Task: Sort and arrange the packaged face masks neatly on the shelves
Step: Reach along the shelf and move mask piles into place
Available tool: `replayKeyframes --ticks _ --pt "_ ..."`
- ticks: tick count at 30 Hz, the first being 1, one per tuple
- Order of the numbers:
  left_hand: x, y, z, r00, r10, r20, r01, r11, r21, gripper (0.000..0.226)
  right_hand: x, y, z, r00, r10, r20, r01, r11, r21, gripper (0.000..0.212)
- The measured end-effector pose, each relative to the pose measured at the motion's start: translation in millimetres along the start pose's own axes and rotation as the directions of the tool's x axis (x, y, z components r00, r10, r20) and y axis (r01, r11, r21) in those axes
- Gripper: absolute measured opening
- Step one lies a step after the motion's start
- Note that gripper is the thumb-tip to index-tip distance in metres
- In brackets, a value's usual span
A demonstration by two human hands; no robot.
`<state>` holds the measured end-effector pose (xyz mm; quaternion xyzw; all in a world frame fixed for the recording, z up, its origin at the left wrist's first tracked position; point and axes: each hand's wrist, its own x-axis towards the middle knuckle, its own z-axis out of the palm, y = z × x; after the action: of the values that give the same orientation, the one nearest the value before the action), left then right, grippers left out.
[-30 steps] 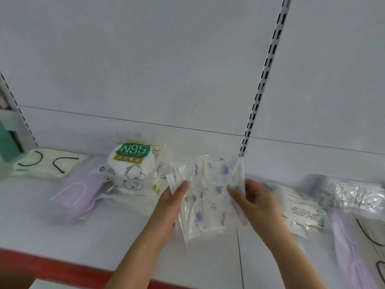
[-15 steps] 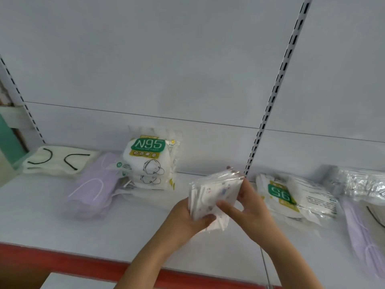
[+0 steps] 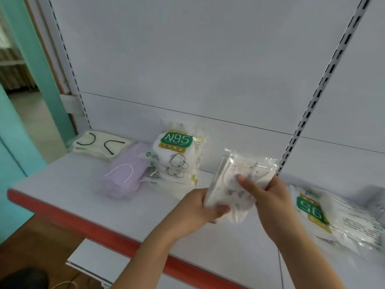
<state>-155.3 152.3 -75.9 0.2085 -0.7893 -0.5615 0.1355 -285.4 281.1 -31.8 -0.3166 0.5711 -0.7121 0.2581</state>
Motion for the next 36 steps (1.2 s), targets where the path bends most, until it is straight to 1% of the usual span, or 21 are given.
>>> replayKeyframes --ticks 2,4,6,7,11,12,13,15,17,18,20,21,22,24,25,27,29,31,32,35,36 --pt "-13 6 -18 0.997 -0.012 -0.082 0.012 1.000 -0.008 0.019 5 -2 4 0.999 0.041 0.004 -0.041 0.992 0.117 0.021" --pt "-30 7 -40 0.993 -0.035 -0.114 0.034 0.999 -0.004 0.020 8 -2 10 0.993 0.110 0.041 -0.114 0.984 0.139 0.027" --pt "-49 4 -63 0.982 -0.067 -0.174 0.060 0.997 -0.045 0.025 8 1 20 0.980 0.176 0.089 -0.183 0.979 0.089 0.032" --pt "-57 0 -74 0.968 -0.092 -0.235 0.072 0.993 -0.093 0.025 6 4 26 0.975 0.191 0.112 -0.196 0.980 0.042 0.030" --pt "-83 -21 -114 0.835 -0.213 -0.507 0.062 0.952 -0.298 0.014 -4 20 65 0.932 0.296 0.208 -0.263 0.949 -0.172 0.019" --pt "-88 -27 -122 0.813 -0.241 -0.531 0.058 0.940 -0.337 0.014 -5 26 79 0.920 0.329 0.214 -0.289 0.937 -0.197 0.018" --pt "-93 -32 -130 0.809 -0.263 -0.525 0.059 0.926 -0.372 0.017 -7 32 94 0.909 0.359 0.211 -0.318 0.925 -0.207 0.018" --pt "-104 -42 -149 0.827 -0.292 -0.481 0.085 0.910 -0.405 0.026 -9 44 129 0.891 0.407 0.200 -0.365 0.906 -0.213 0.019" --pt "-116 -54 -176 0.811 -0.307 -0.498 0.110 0.916 -0.386 0.040 -9 52 163 0.878 0.430 0.209 -0.385 0.896 -0.222 0.017" --pt "-122 -58 -193 0.786 -0.318 -0.530 0.116 0.918 -0.379 0.052 -7 54 181 0.870 0.437 0.228 -0.390 0.893 -0.225 0.016" --pt "-130 -68 -228 0.703 -0.348 -0.620 0.147 0.925 -0.351 0.084 -2 55 216 0.858 0.432 0.276 -0.378 0.897 -0.229 0.018" --pt "-132 -77 -247 0.666 -0.348 -0.660 0.157 0.930 -0.332 0.092 2 54 234 0.855 0.424 0.300 -0.365 0.901 -0.233 0.020" --pt "-132 -84 -264 0.637 -0.348 -0.688 0.162 0.933 -0.323 0.091 6 55 252 0.849 0.420 0.322 -0.359 0.904 -0.234 0.022" --pt "-130 -94 -295 0.609 -0.321 -0.725 0.169 0.946 -0.277 0.064 16 61 289 0.828 0.439 0.347 -0.383 0.897 -0.221 0.026" --pt "-126 -97 -309 0.608 -0.296 -0.737 0.177 0.955 -0.237 0.052 21 64 305 0.813 0.462 0.354 -0.412 0.886 -0.212 0.030" --pt "-116 -110 -337 0.605 -0.261 -0.752 0.217 0.963 -0.159 0.045 31 72 332 0.771 0.527 0.358 -0.486 0.850 -0.205 0.038" --pt "-103 -128 -358 0.619 -0.248 -0.745 0.281 0.956 -0.085 0.052 36 80 350 0.729 0.588 0.351 -0.534 0.809 -0.246 0.038" --pt "-90 -145 -369 0.643 -0.241 -0.727 0.361 0.932 0.010 0.055 36 82 361 0.707 0.630 0.321 -0.565 0.776 -0.279 0.032" --pt "-83 -152 -372 0.659 -0.231 -0.716 0.384 0.922 0.056 0.055 37 83 365 0.702 0.643 0.304 -0.574 0.765 -0.292 0.034" --pt "-61 -162 -372 0.702 -0.217 -0.678 0.410 0.902 0.136 0.062 40 84 377 0.700 0.649 0.299 -0.561 0.758 -0.332 0.057" --pt "-55 -164 -372 0.712 -0.228 -0.664 0.425 0.893 0.149 0.064 41 82 381 0.696 0.655 0.296 -0.570 0.754 -0.327 0.060"
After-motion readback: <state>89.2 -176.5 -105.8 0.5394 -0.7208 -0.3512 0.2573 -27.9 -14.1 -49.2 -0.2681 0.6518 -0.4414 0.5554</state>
